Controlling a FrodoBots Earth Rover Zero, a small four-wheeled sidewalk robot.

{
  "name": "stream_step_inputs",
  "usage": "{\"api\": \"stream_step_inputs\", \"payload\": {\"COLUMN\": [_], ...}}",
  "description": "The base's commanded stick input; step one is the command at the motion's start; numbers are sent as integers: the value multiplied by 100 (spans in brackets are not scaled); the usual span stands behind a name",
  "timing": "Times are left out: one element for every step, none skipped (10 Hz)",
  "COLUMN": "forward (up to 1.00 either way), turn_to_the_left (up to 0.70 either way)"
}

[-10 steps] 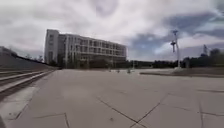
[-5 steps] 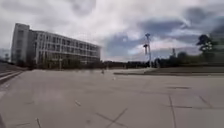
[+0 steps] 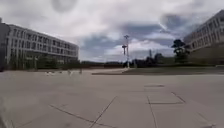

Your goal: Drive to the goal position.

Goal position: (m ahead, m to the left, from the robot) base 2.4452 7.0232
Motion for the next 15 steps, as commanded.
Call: {"api": "stream_step_inputs", "payload": {"forward": [0,27,59,91,100,100,100,100,100,100,100,100,100,100,100], "turn_to_the_left": [-100,-84,-64,-44,-39,-39,-39,-39,-39,-39,-39,-39,-39,-39,-39]}}
